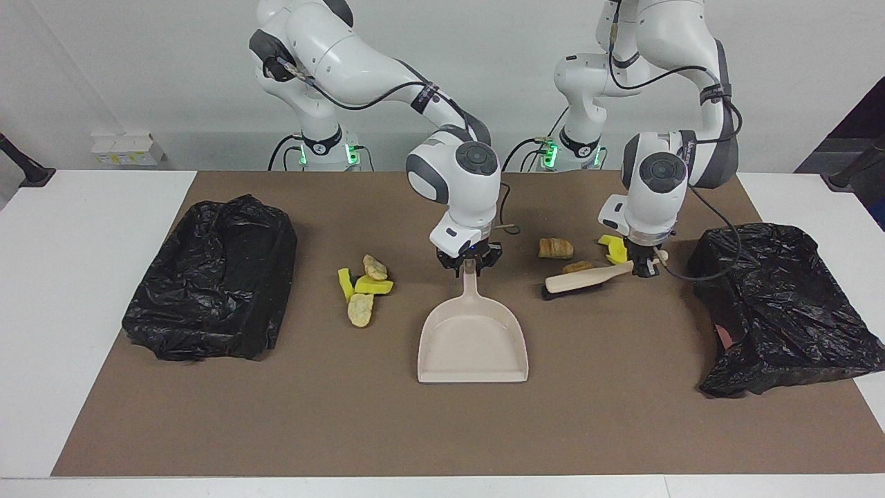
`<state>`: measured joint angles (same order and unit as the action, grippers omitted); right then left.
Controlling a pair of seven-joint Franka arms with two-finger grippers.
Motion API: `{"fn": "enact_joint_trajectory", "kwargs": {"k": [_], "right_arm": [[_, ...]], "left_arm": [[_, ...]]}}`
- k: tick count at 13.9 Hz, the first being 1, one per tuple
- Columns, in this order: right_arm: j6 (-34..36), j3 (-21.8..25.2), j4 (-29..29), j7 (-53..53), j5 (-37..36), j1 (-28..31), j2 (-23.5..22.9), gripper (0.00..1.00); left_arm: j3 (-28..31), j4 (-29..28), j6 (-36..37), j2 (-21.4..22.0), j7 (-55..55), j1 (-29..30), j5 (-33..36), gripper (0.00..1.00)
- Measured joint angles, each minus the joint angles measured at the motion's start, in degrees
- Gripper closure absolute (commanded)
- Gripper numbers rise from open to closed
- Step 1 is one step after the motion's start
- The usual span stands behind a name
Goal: Sweep and dump trash in bin
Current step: 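Sweep the brush toward the dustpan while the right gripper lowers the dustpan, then sweep the snack pieces into the dustpan with the left gripper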
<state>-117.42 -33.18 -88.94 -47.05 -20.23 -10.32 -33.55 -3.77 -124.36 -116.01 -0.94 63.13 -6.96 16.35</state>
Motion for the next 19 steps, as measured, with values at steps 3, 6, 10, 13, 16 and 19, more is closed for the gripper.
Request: {"fn": "enact_joint_trajectory", "kwargs": {"k": [3,6,10,13,16,19], "right_arm": [[3.19,-0.31,0.73,3.45,-1.21,0.5,0.52,1.0],[7.96,-2.03,0.85,15.26,0.36,2.61,4.99,1.0],[14.52,-1.89,-2.7,40.2,6.22,5.73,15.2,1.0],[15.42,-0.79,-9.19,59.64,11.73,6.17,21.33,1.0],[12.96,-0.09,-15.44,75.07,12.64,6.17,24.95,1.0],[10.05,-0.07,-20.7,77.85,12.48,5.53,26.77,1.0]], "left_arm": [[0.03,-0.83,5.09,5.06,-11.02,-0.11,-0.79,1.0],[1.0,-0.84,6.34,7.35,-19.13,0.0,-0.93,1.0],[4.73,-1.41,10.52,8.74,-36.88,0.38,-1.0,1.0],[5.95,-4.81,12.63,11.18,-53.63,0.51,-1.07,1.0],[6.16,-10.68,12.67,15.37,-65.51,0.51,-1.11,1.0],[6.06,-16.34,12.46,17.76,-76.53,0.43,-1.26,1.0]]}}
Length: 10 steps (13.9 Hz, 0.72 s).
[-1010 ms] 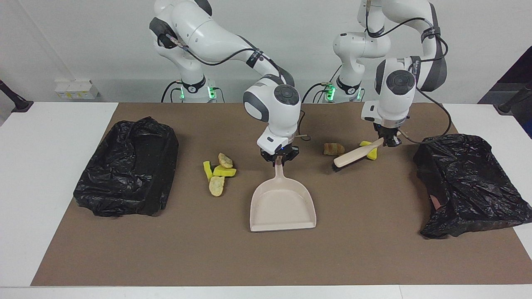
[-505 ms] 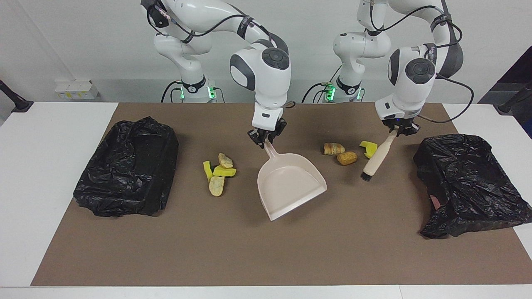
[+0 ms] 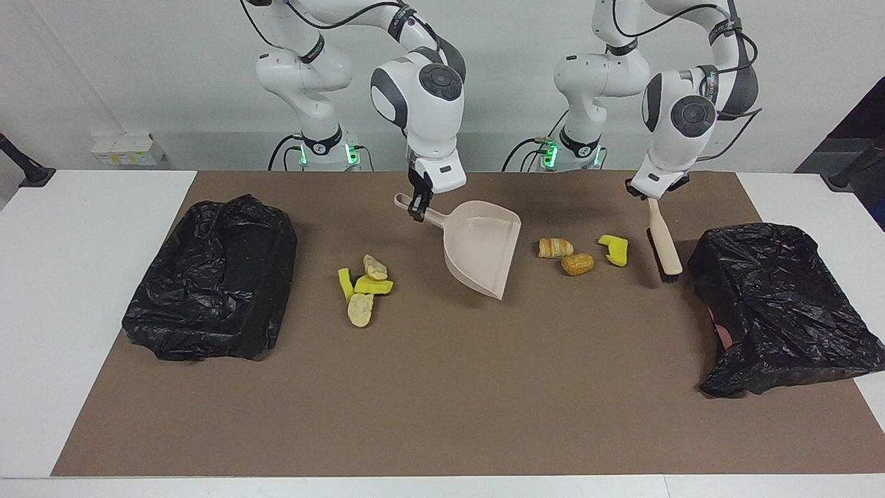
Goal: Sweep and dump trash in bin
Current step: 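Sweep the snack pieces into the dustpan with the left gripper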
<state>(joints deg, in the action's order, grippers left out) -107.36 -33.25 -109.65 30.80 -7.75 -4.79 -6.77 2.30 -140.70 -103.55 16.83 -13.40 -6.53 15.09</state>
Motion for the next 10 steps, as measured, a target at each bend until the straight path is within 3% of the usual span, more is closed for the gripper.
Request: {"fn": "enact_joint_trajectory", "kwargs": {"k": [5,10], "right_arm": [[-3.56,-0.11,-3.14,0.03,-0.27,-1.56,-0.1,1.0],[-6.61,-1.8,-3.49,-4.23,-4.29,-4.08,-4.18,1.0]], "left_arm": [[-0.29,-3.69,-1.91,0.04,-4.35,-1.93,-2.41,1.0],[-0.91,-4.47,-4.55,-0.16,-4.49,-8.36,-7.82,1.0]]}}
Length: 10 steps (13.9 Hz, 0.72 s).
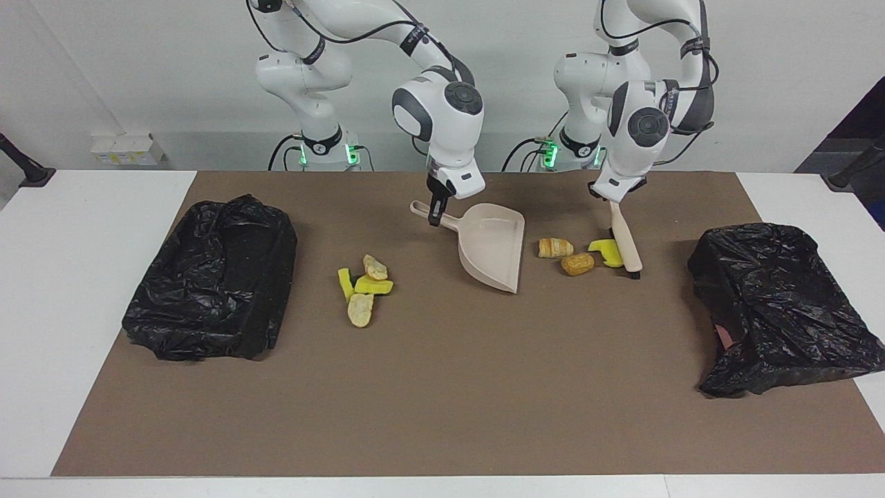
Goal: Sweep and dump trash in bin
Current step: 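Sweep the snack pieces into the dustpan with the left gripper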
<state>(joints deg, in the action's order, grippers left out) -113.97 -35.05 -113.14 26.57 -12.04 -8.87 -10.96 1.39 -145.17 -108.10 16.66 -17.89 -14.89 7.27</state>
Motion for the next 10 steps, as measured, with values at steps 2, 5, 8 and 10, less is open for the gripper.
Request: {"fn": "enact_joint_trajectory", "kwargs": {"k": [2,5,8,10], "right_arm": [[-0.06,-0.4,0.01,-0.76,-0.88,-0.09,-0.54,1.0],[-0.07,-0.4,0.01,-1.02,-0.98,-0.05,-0.55,1.0],[-0.06,-0.4,0.0,-1.17,-0.99,-0.03,-0.57,1.0],[-0.06,-0.39,0.0,-1.24,-0.99,0.0,-0.59,1.0]], "left_arm": [[-0.32,-0.68,-2.67,-0.24,-0.14,-1.81,-2.19,1.0],[-3.37,-1.06,-7.37,-1.92,-0.28,-3.41,-4.79,1.0],[-11.3,-0.79,-10.26,-2.8,-0.84,-3.65,-9.37,1.0],[-17.11,0.28,-10.85,-2.88,-1.82,-3.66,-10.63,1.0]]}}
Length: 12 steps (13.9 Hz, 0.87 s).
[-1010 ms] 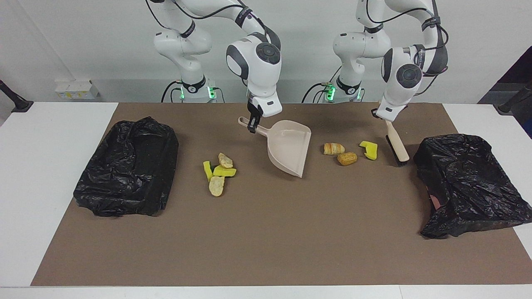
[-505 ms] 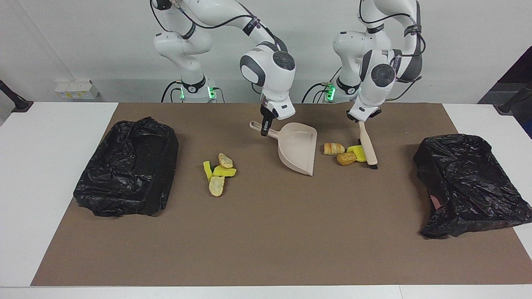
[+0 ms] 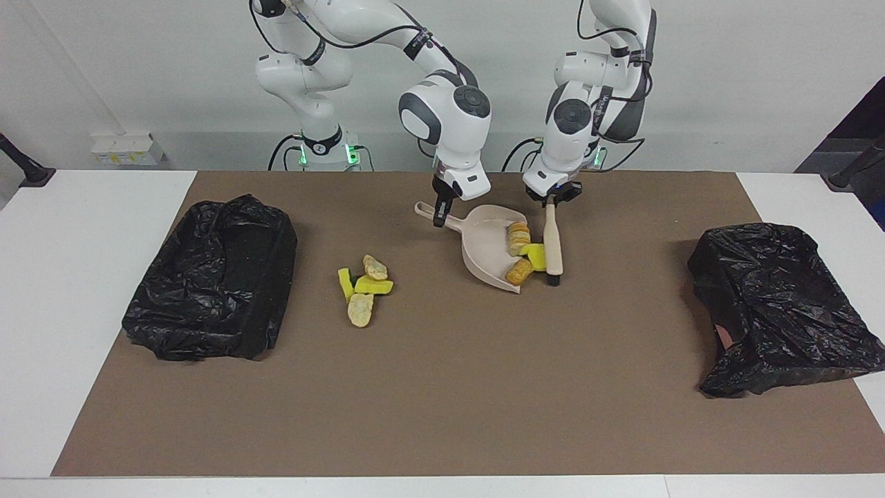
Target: Sweep and dump trash in bin
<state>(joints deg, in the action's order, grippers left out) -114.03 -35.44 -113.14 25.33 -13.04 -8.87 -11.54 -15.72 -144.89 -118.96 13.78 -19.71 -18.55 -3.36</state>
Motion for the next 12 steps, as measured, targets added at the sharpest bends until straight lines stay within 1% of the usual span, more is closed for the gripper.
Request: {"fn": "enact_joint_trajectory", "kwargs": {"k": [3,5,7,9,12], "right_arm": [[0.02,0.01,-0.01,-0.55,0.0,0.05,-0.02,1.0],[0.05,0.01,-0.04,-0.81,0.0,0.08,-0.04,1.0],[0.05,0.06,-0.24,-0.85,0.0,0.38,-0.27,1.0],[0.05,0.07,-0.45,-0.85,0.03,0.69,-0.63,1.0],[0.05,0.07,-0.63,-0.85,0.03,0.98,-0.89,1.0]], "left_arm": [[-7.64,2.8,0.14,-0.44,-3.44,-0.01,-0.27,1.0],[-10.0,4.69,1.28,-0.54,-4.03,-0.01,-0.28,1.0],[-9.25,7.09,3.5,-0.59,-4.03,0.2,-0.28,1.0],[-7.97,9.51,6.24,-0.8,-3.99,2.15,-0.28,1.0],[-5.18,13.87,13.23,-0.82,-3.5,5.42,-0.28,1.0]]}}
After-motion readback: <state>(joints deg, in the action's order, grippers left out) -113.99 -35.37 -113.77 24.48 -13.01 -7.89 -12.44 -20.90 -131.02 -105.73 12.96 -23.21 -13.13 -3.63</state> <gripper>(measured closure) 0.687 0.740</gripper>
